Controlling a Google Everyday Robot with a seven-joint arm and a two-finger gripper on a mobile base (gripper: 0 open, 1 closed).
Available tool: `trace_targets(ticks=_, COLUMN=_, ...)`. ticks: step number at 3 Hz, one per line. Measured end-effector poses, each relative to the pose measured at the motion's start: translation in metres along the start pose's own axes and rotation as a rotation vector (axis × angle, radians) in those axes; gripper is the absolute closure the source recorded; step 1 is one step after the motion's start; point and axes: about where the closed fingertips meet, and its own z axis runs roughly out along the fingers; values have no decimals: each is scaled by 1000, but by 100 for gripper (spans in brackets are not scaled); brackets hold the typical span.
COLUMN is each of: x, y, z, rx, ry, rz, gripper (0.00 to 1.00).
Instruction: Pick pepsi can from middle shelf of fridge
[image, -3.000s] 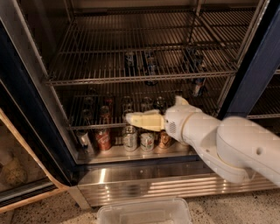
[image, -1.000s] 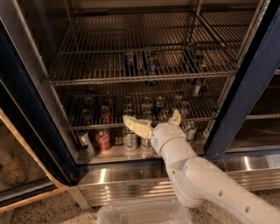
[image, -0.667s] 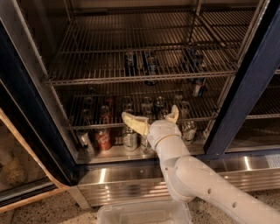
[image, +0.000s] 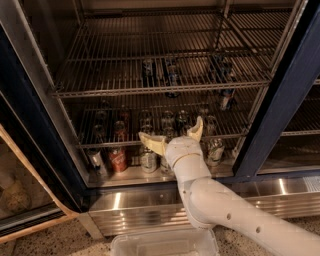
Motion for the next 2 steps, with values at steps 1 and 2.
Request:
trace_targets(ticks=1, x=0, y=0, z=0, rx=0, ry=0, rz=0, gripper=0)
trace_targets(ticks=2, x=-4, y=-5, z=3, rx=23, ry=-19, rz=9, gripper=0)
